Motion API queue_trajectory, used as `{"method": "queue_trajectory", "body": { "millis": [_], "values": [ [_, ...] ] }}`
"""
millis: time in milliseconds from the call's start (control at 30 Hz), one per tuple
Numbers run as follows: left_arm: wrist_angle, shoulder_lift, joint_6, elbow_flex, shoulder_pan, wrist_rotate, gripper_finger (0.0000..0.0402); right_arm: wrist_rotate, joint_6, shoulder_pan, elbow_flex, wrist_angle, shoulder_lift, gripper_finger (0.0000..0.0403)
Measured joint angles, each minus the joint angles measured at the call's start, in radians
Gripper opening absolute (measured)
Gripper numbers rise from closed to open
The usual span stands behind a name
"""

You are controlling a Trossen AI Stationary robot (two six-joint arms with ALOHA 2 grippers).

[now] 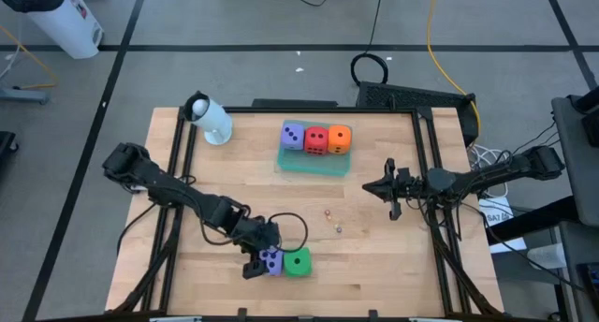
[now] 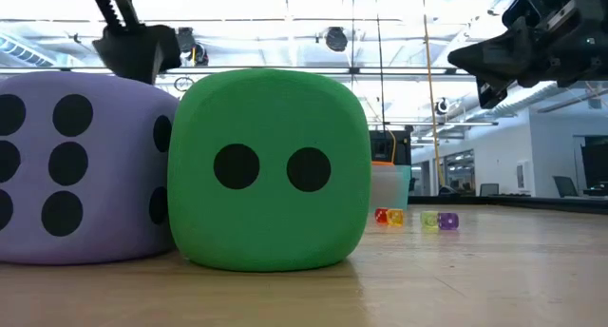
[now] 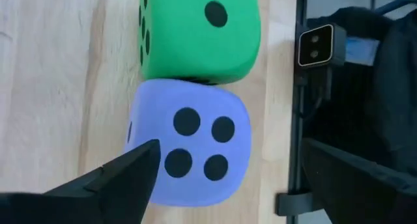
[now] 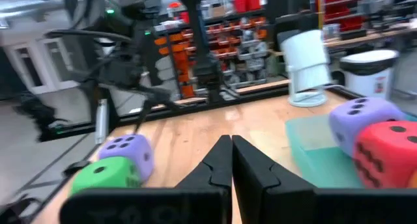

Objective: Pick & Place Dice
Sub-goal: Put the large purple die into the green bin

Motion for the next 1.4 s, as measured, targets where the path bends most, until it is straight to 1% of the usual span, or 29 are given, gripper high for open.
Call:
{"method": "queue_trajectory", "body": {
  "millis": [200, 300, 500, 667, 867, 1067, 1300, 1400],
  "values": [
    [-0.177, 0.014, 0.052, 0.110, -0.001, -0.088, 0.0378, -0.027, 0.000, 0.000, 0.000, -0.004, 0.000, 0.0000],
    [-0.311, 0.034, 0.045, 0.191, -0.007, -0.117, 0.0379, -0.027, 0.000, 0.000, 0.000, 0.003, 0.000, 0.0000],
    [-0.527, 0.176, 0.077, 0.377, -0.032, -0.150, 0.0379, -0.026, -0.051, -0.001, 0.000, 0.052, -0.003, 0.0000],
    [-0.576, 0.294, 0.116, 0.478, -0.040, -0.154, 0.0379, -0.024, -0.067, -0.001, 0.000, 0.069, -0.008, 0.0000],
    [-0.603, 0.349, 0.125, 0.514, -0.046, -0.153, 0.0379, -0.024, -0.052, -0.002, 0.000, 0.064, -0.009, 0.0000],
    [-0.613, 0.342, 0.089, 0.515, -0.051, -0.154, 0.0379, -0.026, -0.026, -0.002, 0.000, 0.056, -0.009, 0.0000],
    [-0.611, 0.342, 0.083, 0.515, -0.067, -0.153, 0.0379, -0.026, -0.026, -0.002, 0.000, 0.053, -0.009, 0.0000],
    [-0.612, 0.342, 0.083, 0.515, -0.071, -0.173, 0.0379, -0.026, -0.026, -0.002, 0.000, 0.053, -0.009, 0.0000]
  ]
}}
